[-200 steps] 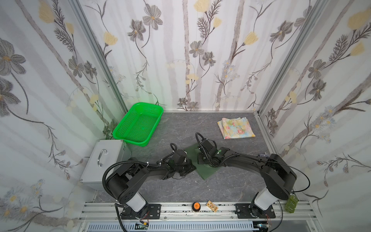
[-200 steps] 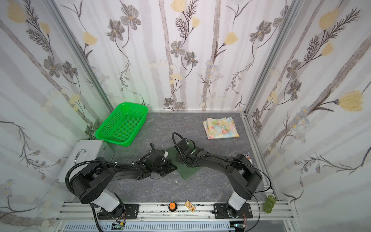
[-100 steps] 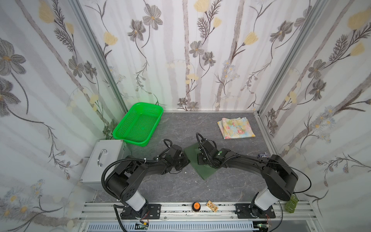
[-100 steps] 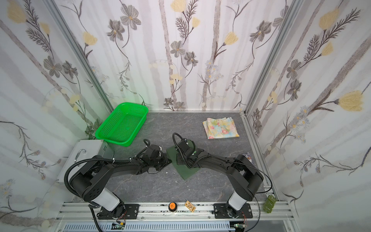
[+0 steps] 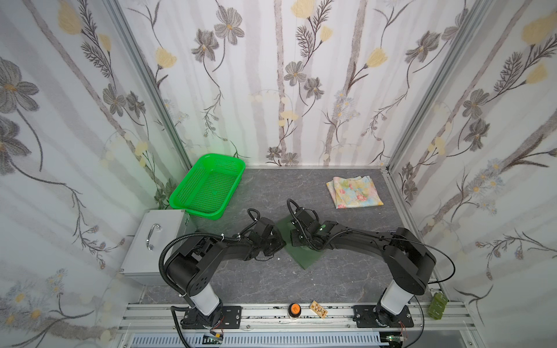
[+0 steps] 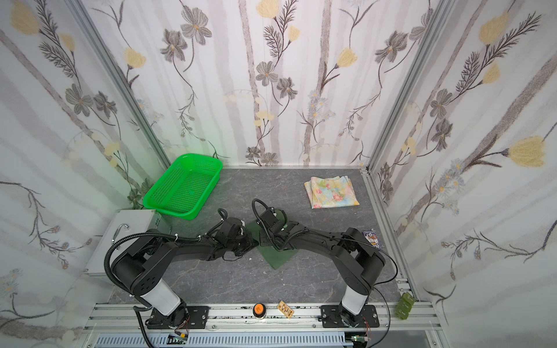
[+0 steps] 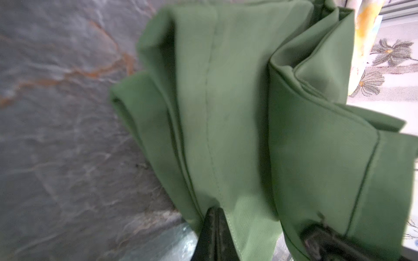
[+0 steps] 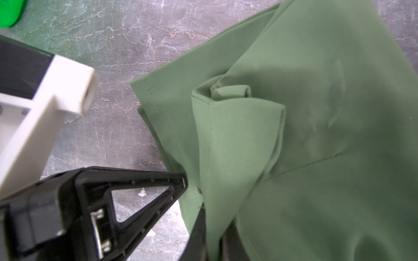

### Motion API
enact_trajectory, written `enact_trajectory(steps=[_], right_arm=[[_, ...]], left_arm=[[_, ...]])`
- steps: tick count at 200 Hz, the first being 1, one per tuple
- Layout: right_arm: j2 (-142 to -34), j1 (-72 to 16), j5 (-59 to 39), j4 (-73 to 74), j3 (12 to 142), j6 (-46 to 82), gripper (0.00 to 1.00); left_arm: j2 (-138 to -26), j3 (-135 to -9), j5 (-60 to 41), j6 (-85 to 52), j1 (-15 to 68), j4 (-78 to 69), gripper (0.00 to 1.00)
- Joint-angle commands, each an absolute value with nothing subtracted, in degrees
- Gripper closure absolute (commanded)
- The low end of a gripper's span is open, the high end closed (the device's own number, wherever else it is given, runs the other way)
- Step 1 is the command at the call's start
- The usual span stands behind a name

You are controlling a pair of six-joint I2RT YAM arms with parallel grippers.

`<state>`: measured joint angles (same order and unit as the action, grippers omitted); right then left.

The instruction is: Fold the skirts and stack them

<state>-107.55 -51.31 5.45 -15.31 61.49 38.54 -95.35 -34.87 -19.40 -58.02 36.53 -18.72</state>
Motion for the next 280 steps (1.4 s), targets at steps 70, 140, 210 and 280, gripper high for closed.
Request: enact_trajectory(steps=[70,140,210,280], right_arm=[[-101.2,-51.9,2.5,-15.6,62.4,40.5,0.52],[-93.2,-47.4,2.8,-17.8,55.8,40.0,0.75],[-88.5,-35.6,2.3,-14.9,47.5,35.8,1.00],[-96.0,-33.0,-0.1,-10.9,47.5,33.6,1.00]], left_arm=[[-94.9,-34.2,-18.7,-57.2,36.0,-16.6,1.00],[-78.1,-32.9,-13.2,-59.1,35.8,-9.7,1.00],[-85.9,-41.6,-15.2,-54.1,38.0,-8.7,1.00],[-102.6,-50.8,-15.2,-52.6,40.1,-9.0,1.00]])
